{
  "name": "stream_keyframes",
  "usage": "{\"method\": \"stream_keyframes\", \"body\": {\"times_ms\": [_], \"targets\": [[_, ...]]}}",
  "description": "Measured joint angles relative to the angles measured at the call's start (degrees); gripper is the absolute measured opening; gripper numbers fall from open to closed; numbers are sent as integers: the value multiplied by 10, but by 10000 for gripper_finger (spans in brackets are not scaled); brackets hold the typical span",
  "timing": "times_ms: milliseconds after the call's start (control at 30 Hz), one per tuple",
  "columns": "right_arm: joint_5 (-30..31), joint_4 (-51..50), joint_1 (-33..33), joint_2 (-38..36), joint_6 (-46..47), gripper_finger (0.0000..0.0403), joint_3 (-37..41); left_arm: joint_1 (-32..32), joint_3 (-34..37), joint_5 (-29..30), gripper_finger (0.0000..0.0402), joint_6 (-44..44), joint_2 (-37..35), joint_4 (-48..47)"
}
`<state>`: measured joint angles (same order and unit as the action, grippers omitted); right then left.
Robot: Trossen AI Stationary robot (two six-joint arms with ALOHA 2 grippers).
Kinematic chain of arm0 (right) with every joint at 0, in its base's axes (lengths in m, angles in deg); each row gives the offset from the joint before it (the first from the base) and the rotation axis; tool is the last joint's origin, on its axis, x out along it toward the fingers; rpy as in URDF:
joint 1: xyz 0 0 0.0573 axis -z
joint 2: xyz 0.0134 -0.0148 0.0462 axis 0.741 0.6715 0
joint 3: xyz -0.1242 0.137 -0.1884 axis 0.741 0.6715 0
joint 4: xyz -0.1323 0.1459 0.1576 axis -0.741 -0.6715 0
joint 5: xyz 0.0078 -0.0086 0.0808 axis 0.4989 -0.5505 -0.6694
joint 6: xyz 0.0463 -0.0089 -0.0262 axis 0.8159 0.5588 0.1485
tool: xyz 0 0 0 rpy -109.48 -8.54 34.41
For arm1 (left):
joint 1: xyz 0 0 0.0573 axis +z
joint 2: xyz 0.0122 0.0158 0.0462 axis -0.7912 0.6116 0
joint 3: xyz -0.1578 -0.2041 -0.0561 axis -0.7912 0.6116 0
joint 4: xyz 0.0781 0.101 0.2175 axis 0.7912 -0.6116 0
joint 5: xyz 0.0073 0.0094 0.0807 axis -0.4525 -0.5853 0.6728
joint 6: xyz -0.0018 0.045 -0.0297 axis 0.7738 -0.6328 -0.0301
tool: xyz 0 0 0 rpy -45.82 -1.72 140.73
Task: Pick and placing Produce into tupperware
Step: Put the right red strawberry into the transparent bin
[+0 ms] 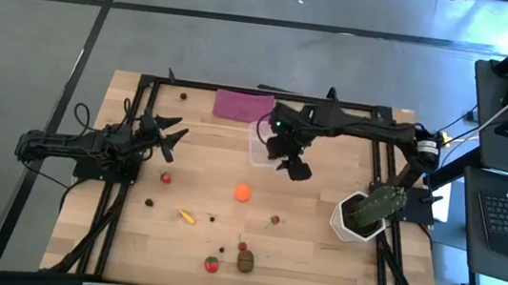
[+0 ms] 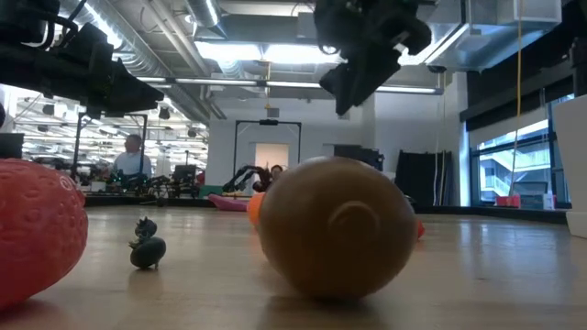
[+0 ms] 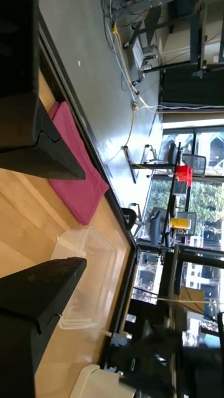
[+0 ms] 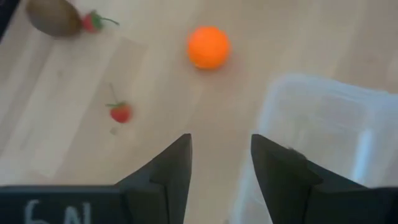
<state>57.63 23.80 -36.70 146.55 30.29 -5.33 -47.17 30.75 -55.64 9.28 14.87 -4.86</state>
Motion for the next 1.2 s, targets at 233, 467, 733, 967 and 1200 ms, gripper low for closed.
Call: {"method": "stream_keyframes", "body": {"times_ms": [233,467,733,967,1200], "targets": [[4,-2,-44,0,38,168,13,0,0,0,206,0,0,0],[7,-6,-110,0,105,168,66,0,0,0,206,0,0,0],[90,46,-188,0,105,168,140,0,0,0,206,0,0,0],[93,84,-199,0,132,168,166,0,0,0,206,1,0,0],[87,110,-199,0,162,168,165,0,0,0,206,0,0,0]]}}
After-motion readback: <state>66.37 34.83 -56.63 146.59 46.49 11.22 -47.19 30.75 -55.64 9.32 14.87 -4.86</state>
